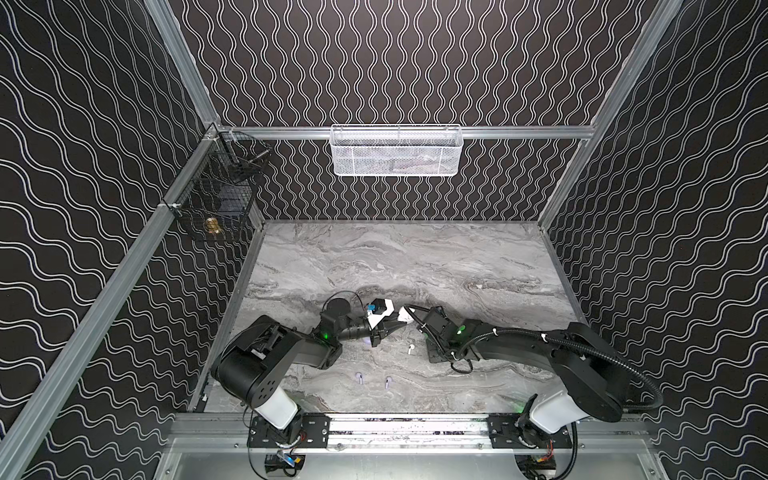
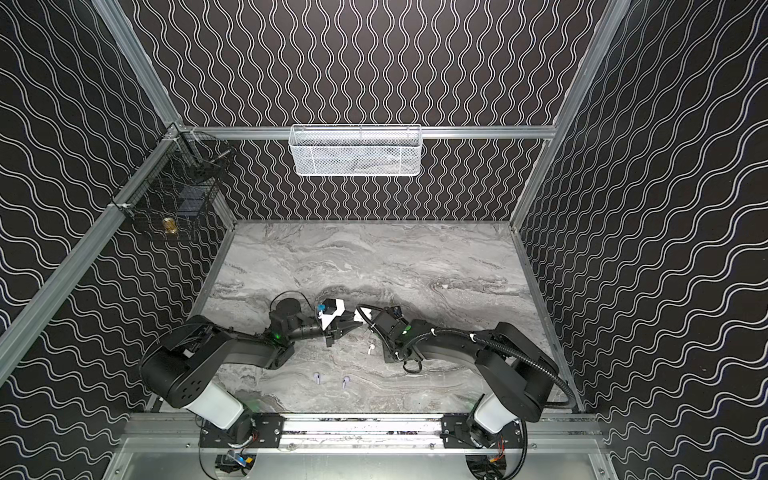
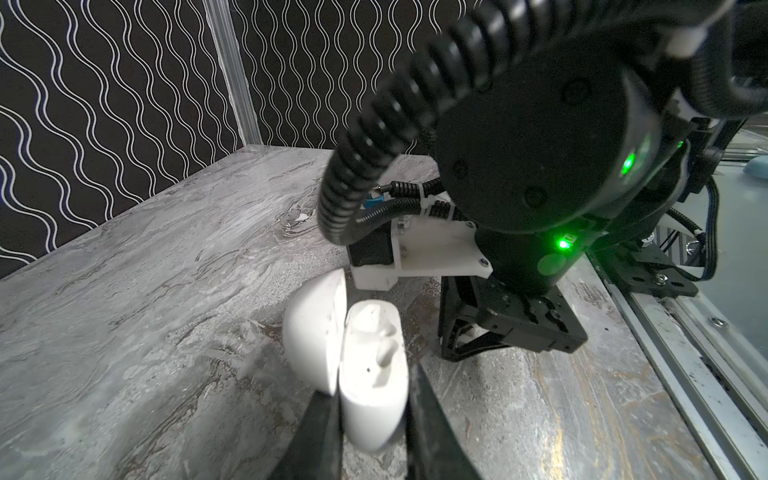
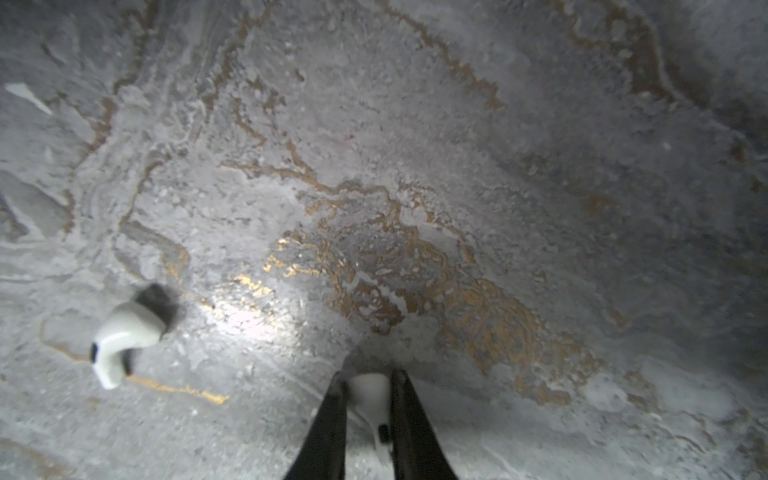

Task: Insert the wireless bluetooth earbuds into the charging case
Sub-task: 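Lift the earbud with the right gripper and carry it toward the case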

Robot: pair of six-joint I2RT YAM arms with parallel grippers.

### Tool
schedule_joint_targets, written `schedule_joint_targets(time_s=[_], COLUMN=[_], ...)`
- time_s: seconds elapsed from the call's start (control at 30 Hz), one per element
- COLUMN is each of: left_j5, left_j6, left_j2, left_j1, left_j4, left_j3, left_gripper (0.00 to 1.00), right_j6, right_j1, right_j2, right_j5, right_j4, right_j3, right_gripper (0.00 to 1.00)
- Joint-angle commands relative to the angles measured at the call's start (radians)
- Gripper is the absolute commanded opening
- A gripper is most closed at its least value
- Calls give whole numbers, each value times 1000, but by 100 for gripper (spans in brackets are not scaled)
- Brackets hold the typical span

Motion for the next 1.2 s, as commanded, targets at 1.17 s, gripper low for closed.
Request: schedule_joint_targets(time_s=[1.17], left_j5=[9], left_j6=[-32], left_j2=[11], left_j1=[19], left_j4=[33], left_j3=[16], left_gripper=[17], right_j6=[-37], right_j1=[140], right_j2=[-370], right_j5=[323], right_j4=[302], right_j3=[12], right_gripper=[20])
